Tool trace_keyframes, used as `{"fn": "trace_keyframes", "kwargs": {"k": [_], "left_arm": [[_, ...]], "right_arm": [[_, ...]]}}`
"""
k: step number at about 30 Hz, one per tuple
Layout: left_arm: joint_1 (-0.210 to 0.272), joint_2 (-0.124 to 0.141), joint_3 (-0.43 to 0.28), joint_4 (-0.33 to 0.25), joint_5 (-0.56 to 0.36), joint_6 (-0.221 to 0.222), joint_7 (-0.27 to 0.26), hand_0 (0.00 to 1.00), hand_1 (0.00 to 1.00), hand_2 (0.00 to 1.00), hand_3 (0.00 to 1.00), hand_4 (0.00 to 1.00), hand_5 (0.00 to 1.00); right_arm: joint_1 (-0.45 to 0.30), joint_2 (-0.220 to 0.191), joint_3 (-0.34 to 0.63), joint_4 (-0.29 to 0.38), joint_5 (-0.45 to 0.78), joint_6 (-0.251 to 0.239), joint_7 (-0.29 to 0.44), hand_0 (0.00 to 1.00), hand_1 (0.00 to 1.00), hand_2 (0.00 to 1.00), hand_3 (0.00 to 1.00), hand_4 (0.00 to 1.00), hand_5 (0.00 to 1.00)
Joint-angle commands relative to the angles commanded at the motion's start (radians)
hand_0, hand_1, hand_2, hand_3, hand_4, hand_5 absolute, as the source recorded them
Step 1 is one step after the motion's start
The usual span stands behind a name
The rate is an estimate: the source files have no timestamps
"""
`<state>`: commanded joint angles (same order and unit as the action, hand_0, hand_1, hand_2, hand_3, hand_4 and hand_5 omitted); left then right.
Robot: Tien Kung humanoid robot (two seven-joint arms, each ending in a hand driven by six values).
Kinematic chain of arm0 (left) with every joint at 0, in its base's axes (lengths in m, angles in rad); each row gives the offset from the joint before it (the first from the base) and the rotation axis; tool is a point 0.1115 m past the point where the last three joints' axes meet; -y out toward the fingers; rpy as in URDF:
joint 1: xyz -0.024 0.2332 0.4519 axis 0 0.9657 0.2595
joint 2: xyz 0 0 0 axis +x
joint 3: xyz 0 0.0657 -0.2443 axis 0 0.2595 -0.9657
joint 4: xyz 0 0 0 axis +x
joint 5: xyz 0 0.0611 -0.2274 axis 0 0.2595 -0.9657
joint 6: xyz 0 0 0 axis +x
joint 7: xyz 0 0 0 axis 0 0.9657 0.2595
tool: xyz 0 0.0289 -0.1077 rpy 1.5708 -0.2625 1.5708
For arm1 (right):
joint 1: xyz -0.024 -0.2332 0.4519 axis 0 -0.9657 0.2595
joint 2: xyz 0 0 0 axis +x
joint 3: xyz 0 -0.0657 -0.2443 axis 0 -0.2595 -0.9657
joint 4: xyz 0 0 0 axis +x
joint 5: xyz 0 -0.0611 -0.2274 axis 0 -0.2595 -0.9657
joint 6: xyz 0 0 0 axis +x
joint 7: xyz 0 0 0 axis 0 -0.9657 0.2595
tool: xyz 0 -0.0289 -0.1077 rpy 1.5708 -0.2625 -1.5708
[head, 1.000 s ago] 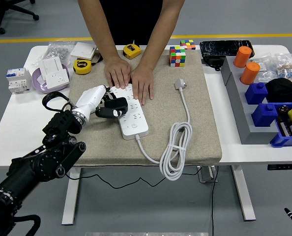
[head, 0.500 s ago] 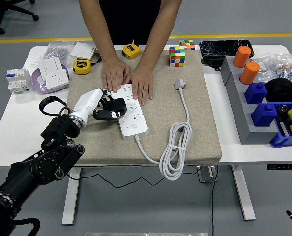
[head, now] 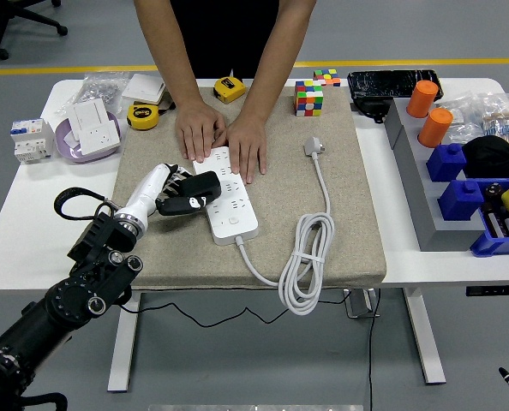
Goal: Pick up the plug,place it near the board,insert it into the board,press the button
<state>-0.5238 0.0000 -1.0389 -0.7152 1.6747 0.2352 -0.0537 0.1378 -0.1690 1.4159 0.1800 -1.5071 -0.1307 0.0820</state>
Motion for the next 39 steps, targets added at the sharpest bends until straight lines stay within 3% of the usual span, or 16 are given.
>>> {"fn": "trace_keyframes", "kwargs": {"k": [4, 12, 20, 23, 28, 29, 30, 35, 36, 39], "left_arm": [[0.003, 0.000, -0.002, 0.000, -0.013, 0.001, -0.004, 0.423, 0.502, 0.351, 0.195, 0.590, 0.353], [0.006, 0.000, 0.000, -0.005, -0.142, -0.005, -0.022, 0.417, 0.500, 0.346, 0.193, 0.591, 0.355], [0.001, 0.000, -0.004, -0.003, -0.145, -0.005, -0.024, 0.413, 0.497, 0.346, 0.193, 0.591, 0.355], [-0.003, 0.000, -0.007, 0.000, -0.102, 0.003, -0.021, 0.413, 0.497, 0.346, 0.193, 0.591, 0.355], [-0.014, 0.000, -0.028, 0.004, 0.087, 0.014, -0.006, 0.416, 0.503, 0.361, 0.215, 0.591, 0.353], [-0.017, 0.000, -0.031, 0.004, 0.117, 0.010, -0.004, 0.416, 0.503, 0.361, 0.215, 0.591, 0.353], [-0.019, 0.000, -0.032, 0.003, 0.141, 0.006, -0.003, 0.468, 0.554, 0.450, 0.327, 0.614, 0.367], [-0.026, 0.000, -0.030, -0.013, 0.236, -0.039, 0.013, 0.468, 0.554, 0.450, 0.327, 0.614, 0.367], [-0.028, 0.000, -0.030, -0.017, 0.263, -0.050, 0.019, 0.684, 0.735, 0.591, 0.524, 0.949, 0.289], [-0.032, 0.000, -0.031, -0.027, 0.318, -0.075, 0.033, 0.684, 0.735, 0.591, 0.524, 0.949, 0.289]], "right_arm": [[0.003, -0.003, 0.002, 0.000, -0.001, 0.000, 0.001, 0.937, 0.900, 0.851, 0.873, 0.998, 0.998], [0.000, -0.004, 0.020, 0.000, -0.014, -0.001, 0.000, 0.936, 0.899, 0.850, 0.873, 0.998, 0.998], [0.000, -0.002, 0.018, 0.000, -0.011, -0.001, 0.000, 0.935, 0.899, 0.850, 0.873, 0.998, 0.998], [0.003, -0.001, 0.015, 0.000, -0.006, -0.001, 0.002, 0.935, 0.899, 0.850, 0.873, 0.998, 0.998], [0.003, -0.002, 0.015, 0.000, -0.002, -0.002, 0.003, 0.935, 0.899, 0.850, 0.872, 0.998, 0.998], [0.003, -0.003, 0.018, 0.000, -0.004, -0.002, 0.002, 0.935, 0.899, 0.850, 0.872, 0.998, 0.998], [0.002, -0.003, 0.020, 0.000, -0.005, -0.002, 0.002, 0.935, 0.899, 0.850, 0.873, 0.998, 0.998], [0.001, -0.003, 0.024, 0.000, -0.006, -0.001, 0.002, 0.935, 0.899, 0.850, 0.873, 0.998, 0.998], [0.001, -0.002, 0.025, 0.000, -0.006, -0.001, 0.002, 0.935, 0.899, 0.850, 0.872, 0.998, 0.998], [0.001, -0.001, 0.023, 0.000, -0.004, -0.001, 0.003, 0.935, 0.899, 0.850, 0.872, 0.998, 0.998]]}}
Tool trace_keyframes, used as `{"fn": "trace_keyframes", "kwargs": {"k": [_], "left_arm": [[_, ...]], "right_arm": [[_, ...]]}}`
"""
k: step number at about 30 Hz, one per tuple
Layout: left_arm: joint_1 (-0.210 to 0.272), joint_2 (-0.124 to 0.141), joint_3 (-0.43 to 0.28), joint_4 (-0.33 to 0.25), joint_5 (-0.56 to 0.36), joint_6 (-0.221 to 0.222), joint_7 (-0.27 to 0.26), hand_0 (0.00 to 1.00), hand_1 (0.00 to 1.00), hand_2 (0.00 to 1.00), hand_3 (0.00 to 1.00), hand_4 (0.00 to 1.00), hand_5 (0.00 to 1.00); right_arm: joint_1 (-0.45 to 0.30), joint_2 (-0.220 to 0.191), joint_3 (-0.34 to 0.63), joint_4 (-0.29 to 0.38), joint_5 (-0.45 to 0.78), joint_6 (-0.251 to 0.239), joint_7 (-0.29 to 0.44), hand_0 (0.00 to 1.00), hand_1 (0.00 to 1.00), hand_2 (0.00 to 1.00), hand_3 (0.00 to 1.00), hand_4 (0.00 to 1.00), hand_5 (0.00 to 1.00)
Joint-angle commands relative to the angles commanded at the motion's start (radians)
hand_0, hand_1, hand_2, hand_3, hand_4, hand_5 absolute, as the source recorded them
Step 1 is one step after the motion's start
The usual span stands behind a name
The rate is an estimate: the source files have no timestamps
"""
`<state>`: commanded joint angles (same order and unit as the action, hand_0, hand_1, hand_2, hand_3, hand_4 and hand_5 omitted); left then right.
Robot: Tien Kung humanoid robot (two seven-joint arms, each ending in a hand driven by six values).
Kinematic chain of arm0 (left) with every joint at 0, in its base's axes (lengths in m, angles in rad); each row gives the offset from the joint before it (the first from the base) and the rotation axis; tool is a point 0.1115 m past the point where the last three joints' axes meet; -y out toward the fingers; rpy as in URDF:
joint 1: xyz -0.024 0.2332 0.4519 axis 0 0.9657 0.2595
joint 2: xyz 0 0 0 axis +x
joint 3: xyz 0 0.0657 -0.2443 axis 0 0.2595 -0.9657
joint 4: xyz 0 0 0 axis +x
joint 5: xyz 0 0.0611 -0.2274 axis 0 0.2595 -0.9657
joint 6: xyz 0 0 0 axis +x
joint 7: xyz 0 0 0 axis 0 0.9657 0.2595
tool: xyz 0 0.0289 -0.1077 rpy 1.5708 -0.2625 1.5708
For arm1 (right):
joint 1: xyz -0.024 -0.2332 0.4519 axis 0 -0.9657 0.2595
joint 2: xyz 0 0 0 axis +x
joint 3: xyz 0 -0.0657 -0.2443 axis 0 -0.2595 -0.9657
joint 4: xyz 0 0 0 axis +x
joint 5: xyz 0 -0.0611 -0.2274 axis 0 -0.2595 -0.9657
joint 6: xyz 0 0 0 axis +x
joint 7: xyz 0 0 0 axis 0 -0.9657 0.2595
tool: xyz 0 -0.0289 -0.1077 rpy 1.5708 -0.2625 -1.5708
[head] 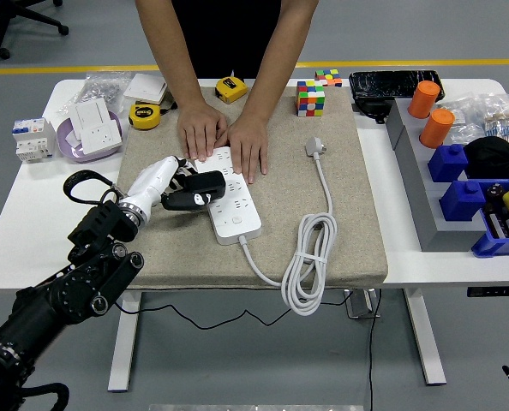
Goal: Pick up the plug,place it near the board,insert it into the board,press the button
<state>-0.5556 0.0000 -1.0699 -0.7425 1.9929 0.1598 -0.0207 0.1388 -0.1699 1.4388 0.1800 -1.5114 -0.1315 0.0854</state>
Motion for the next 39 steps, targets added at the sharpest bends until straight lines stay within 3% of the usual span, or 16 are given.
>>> {"fn": "trace_keyframes", "kwargs": {"k": [2, 3, 8, 9, 20, 21, 24, 26, 27, 30, 32, 33, 38, 39], "left_arm": [[-0.002, 0.000, -0.002, -0.007, 0.041, -0.016, 0.013, 0.684, 0.735, 0.591, 0.524, 0.949, 0.289], [-0.003, 0.000, -0.003, -0.010, 0.055, -0.021, 0.017, 0.926, 0.976, 0.889, 0.847, 0.998, 0.464], [-0.008, 0.000, -0.012, -0.023, 0.128, -0.032, 0.032, 0.926, 0.976, 0.889, 0.847, 0.998, 0.464], [-0.009, 0.000, -0.013, -0.025, 0.134, -0.031, 0.033, 0.998, 0.998, 0.998, 0.998, 0.998, 0.546], [-0.012, 0.000, -0.029, -0.048, 0.134, -0.010, 0.029, 0.998, 0.998, 0.998, 0.998, 0.998, 0.572], [-0.011, 0.000, -0.032, -0.051, 0.132, -0.009, 0.028, 0.998, 0.998, 0.998, 0.998, 0.998, 0.681], [-0.003, 0.000, -0.051, -0.082, 0.125, 0.004, 0.028, 0.998, 0.998, 0.998, 0.998, 0.998, 0.681], [0.010, 0.000, -0.068, -0.112, 0.093, 0.038, 0.017, 0.998, 0.998, 0.998, 0.998, 0.998, 0.681], [0.022, 0.000, -0.081, -0.134, 0.063, 0.063, 0.004, 0.998, 0.998, 0.998, 0.995, 0.998, 0.919], [0.062, 0.000, -0.111, -0.206, -0.059, 0.131, -0.036, 0.998, 0.998, 0.998, 0.995, 0.998, 0.919], [0.099, 0.000, -0.124, -0.262, -0.128, 0.153, -0.071, 0.998, 0.998, 0.998, 0.995, 0.998, 0.919], [0.122, 0.000, -0.129, -0.300, -0.173, 0.157, -0.093, 0.998, 0.998, 0.998, 0.978, 0.998, 0.998], [0.226, 0.000, -0.188, -0.464, -0.381, 0.133, -0.156, 0.998, 0.998, 0.998, 0.978, 0.998, 0.998], [0.250, 0.000, -0.210, -0.503, -0.427, 0.125, -0.163, 0.956, 0.998, 0.975, 0.975, 0.998, 0.998]], "right_arm": [[-0.001, 0.000, 0.000, 0.000, 0.000, 0.001, 0.000, 0.935, 0.899, 0.850, 0.872, 0.998, 0.998], [-0.001, 0.000, 0.000, 0.000, -0.001, 0.001, 0.000, 0.935, 0.900, 0.850, 0.871, 0.998, 0.998], [-0.004, 0.000, 0.000, 0.000, -0.002, 0.002, 0.000, 0.935, 0.900, 0.850, 0.871, 0.998, 0.998], [-0.003, 0.000, -0.001, 0.000, -0.002, 0.002, 0.000, 0.935, 0.900, 0.850, 0.872, 0.998, 0.998], [-0.001, -0.001, -0.009, 0.000, 0.002, 0.004, 0.001, 0.934, 0.899, 0.850, 0.872, 0.998, 0.998], [-0.001, -0.001, -0.009, 0.000, 0.002, 0.004, 0.001, 0.935, 0.898, 0.850, 0.870, 0.998, 0.998], [-0.002, 0.000, -0.008, 0.000, 0.001, 0.004, 0.000, 0.935, 0.898, 0.850, 0.870, 0.998, 0.998], [-0.003, 0.002, -0.008, 0.000, 0.002, 0.004, 0.001, 0.935, 0.898, 0.850, 0.870, 0.998, 0.998], [-0.003, 0.003, -0.008, 0.000, 0.002, 0.004, 0.001, 0.936, 0.898, 0.849, 0.871, 0.998, 0.998], [-0.004, 0.005, -0.006, 0.000, 0.002, 0.003, 0.001, 0.936, 0.898, 0.849, 0.871, 0.998, 0.998], [-0.006, 0.007, -0.002, 0.000, 0.000, 0.003, 0.000, 0.936, 0.898, 0.849, 0.871, 0.998, 0.998], [-0.007, 0.008, 0.003, 0.000, -0.003, 0.003, -0.001, 0.935, 0.898, 0.849, 0.869, 0.998, 0.998], [-0.013, 0.013, 0.011, 0.000, -0.005, 0.003, -0.001, 0.935, 0.898, 0.849, 0.869, 0.998, 0.998], [-0.014, 0.014, 0.014, 0.000, -0.006, 0.002, -0.001, 0.934, 0.898, 0.849, 0.870, 0.998, 0.998]]}}
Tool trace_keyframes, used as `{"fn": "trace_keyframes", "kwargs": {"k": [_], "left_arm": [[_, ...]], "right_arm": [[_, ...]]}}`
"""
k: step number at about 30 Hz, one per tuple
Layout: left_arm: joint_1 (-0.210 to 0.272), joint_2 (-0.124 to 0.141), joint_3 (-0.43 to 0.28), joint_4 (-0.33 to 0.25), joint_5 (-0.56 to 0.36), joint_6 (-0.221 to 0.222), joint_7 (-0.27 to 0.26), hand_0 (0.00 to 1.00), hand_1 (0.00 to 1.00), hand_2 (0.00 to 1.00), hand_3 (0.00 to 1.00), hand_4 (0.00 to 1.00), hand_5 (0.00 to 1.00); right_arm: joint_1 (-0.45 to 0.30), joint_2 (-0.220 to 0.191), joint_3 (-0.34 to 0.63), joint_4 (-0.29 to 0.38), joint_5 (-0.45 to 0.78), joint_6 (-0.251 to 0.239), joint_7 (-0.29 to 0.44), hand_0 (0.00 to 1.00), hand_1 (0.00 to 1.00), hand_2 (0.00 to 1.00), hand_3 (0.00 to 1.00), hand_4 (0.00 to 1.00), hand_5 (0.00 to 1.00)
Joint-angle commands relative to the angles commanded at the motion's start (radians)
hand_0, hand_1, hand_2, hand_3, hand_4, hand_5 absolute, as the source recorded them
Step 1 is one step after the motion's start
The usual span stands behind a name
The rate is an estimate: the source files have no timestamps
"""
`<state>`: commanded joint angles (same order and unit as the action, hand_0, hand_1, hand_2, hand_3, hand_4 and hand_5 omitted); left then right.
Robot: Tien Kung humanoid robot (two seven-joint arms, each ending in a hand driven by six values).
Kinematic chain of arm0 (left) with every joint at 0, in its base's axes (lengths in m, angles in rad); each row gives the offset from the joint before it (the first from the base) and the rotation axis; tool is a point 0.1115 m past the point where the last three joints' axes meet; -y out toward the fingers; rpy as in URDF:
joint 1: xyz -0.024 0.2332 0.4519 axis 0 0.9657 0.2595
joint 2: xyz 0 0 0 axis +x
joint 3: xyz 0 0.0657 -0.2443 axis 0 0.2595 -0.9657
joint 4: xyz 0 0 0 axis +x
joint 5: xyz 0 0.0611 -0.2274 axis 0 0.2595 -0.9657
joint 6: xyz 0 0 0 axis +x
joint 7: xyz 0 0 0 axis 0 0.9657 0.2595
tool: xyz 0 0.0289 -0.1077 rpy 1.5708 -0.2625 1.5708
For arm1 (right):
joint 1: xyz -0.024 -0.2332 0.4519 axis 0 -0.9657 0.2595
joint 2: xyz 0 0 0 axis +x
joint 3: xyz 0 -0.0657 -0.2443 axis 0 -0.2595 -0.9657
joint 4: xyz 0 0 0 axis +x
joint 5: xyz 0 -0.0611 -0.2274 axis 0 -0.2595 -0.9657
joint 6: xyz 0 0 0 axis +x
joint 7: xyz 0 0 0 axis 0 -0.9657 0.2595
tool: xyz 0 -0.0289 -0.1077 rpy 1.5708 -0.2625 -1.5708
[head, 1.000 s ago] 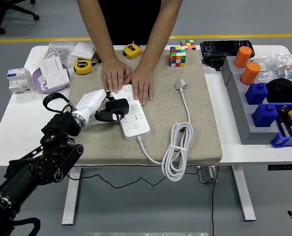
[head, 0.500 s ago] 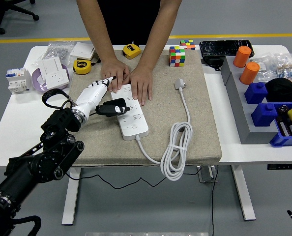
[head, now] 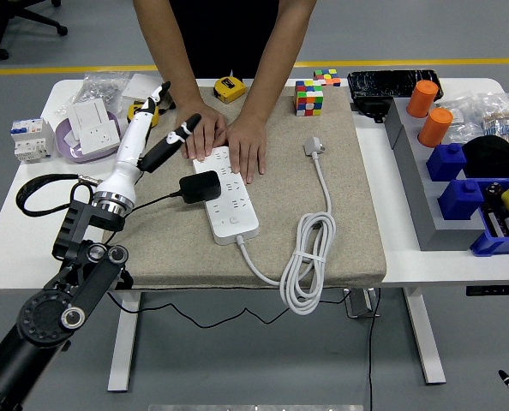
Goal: Pick up the plug,place it near the board,insert it into the board,press the button
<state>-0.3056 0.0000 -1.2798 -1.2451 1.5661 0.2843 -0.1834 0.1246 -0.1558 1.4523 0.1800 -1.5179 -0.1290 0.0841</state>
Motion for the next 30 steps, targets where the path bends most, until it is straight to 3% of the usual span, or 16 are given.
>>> {"fn": "trace_keyframes", "kwargs": {"k": [6, 8, 15, 30], "left_arm": [[0.097, 0.000, -0.110, -0.144, -0.254, -0.040, -0.008, 0.959, 0.998, 0.973, 0.976, 0.998, 0.998], [0.133, 0.000, -0.150, -0.183, -0.338, -0.074, -0.017, 0.959, 0.998, 0.973, 0.976, 0.998, 0.998], [0.192, 0.000, -0.232, -0.220, -0.605, -0.119, -0.030, 0.944, 0.998, 0.959, 0.977, 0.998, 0.998], [0.196, 0.000, -0.242, -0.223, -0.584, -0.135, -0.008, 0.945, 0.998, 0.948, 0.970, 0.998, 0.998]], "right_arm": [[-0.002, 0.004, 0.007, 0.000, 0.001, -0.001, 0.002, 0.934, 0.898, 0.849, 0.868, 0.998, 0.998], [-0.003, 0.004, 0.008, 0.000, 0.002, -0.001, 0.003, 0.934, 0.898, 0.849, 0.868, 0.998, 0.998], [-0.003, 0.007, 0.008, 0.000, 0.005, -0.001, 0.003, 0.933, 0.898, 0.849, 0.868, 0.998, 0.998], [0.000, 0.005, -0.001, 0.000, 0.002, 0.001, 0.002, 0.930, 0.898, 0.849, 0.868, 0.998, 0.998]]}}
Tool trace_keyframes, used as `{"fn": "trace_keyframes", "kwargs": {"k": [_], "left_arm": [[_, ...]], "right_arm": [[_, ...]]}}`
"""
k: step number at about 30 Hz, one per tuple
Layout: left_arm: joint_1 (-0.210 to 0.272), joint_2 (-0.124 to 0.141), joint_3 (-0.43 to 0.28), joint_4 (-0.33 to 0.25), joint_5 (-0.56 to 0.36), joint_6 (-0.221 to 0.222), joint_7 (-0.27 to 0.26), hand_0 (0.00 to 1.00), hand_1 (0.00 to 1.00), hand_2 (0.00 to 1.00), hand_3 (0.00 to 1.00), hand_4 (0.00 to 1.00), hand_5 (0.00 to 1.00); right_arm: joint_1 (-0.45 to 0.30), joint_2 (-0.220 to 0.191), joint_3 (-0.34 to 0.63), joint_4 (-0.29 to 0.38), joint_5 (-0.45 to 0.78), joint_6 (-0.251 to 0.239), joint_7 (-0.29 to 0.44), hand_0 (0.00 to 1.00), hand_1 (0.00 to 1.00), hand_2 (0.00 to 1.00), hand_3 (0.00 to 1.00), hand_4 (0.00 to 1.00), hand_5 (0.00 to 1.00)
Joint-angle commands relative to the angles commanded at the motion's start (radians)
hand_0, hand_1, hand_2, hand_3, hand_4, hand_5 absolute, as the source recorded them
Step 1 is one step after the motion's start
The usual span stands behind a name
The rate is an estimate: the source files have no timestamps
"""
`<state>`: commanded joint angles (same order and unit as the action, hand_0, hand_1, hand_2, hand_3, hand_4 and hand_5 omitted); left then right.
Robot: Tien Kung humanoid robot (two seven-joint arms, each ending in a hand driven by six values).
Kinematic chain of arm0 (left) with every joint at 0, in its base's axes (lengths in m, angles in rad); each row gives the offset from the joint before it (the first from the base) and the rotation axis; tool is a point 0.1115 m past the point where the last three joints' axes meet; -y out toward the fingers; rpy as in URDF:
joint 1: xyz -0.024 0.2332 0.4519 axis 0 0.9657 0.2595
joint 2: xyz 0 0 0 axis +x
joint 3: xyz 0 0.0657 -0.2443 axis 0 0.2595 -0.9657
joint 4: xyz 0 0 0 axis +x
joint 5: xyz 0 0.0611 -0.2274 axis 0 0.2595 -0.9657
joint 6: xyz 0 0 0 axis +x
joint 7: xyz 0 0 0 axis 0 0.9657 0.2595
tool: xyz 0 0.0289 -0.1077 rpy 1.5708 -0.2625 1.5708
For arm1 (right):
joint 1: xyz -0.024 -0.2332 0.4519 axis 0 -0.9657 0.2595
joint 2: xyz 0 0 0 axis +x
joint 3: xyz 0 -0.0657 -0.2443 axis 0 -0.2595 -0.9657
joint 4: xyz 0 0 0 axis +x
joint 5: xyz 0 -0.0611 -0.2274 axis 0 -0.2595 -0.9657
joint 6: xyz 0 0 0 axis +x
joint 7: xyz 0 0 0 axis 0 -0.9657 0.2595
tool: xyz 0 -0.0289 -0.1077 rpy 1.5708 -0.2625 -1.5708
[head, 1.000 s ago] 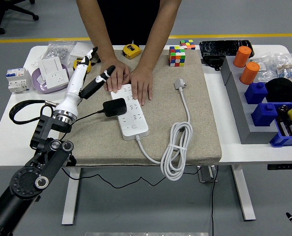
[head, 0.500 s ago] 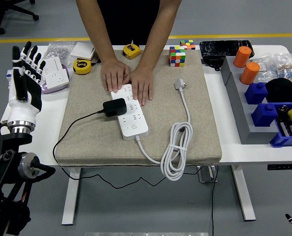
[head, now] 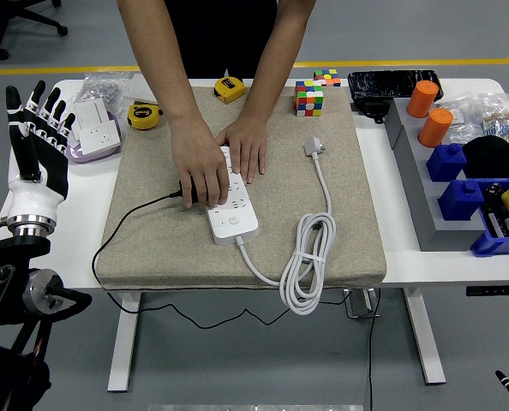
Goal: Pick up the plug,place it near the board,insert it into the board,press the button
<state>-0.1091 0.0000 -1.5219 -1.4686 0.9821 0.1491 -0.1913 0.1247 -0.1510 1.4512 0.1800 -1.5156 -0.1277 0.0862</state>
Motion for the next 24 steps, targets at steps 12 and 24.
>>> {"fn": "trace_keyframes", "kwargs": {"k": [12, 24], "left_arm": [[0.013, 0.000, 0.002, 0.001, 0.034, -0.002, 0.018, 0.945, 0.998, 0.948, 0.965, 0.998, 0.998], [0.016, 0.000, 0.008, 0.003, 0.057, -0.007, 0.030, 0.945, 0.998, 0.940, 0.964, 0.998, 0.998]], "right_arm": [[-0.001, -0.005, -0.011, 0.000, 0.005, 0.000, 0.002, 0.930, 0.898, 0.848, 0.867, 0.998, 0.998], [0.000, -0.004, -0.009, 0.000, 0.006, 0.000, 0.001, 0.929, 0.898, 0.849, 0.868, 0.998, 0.998]]}}
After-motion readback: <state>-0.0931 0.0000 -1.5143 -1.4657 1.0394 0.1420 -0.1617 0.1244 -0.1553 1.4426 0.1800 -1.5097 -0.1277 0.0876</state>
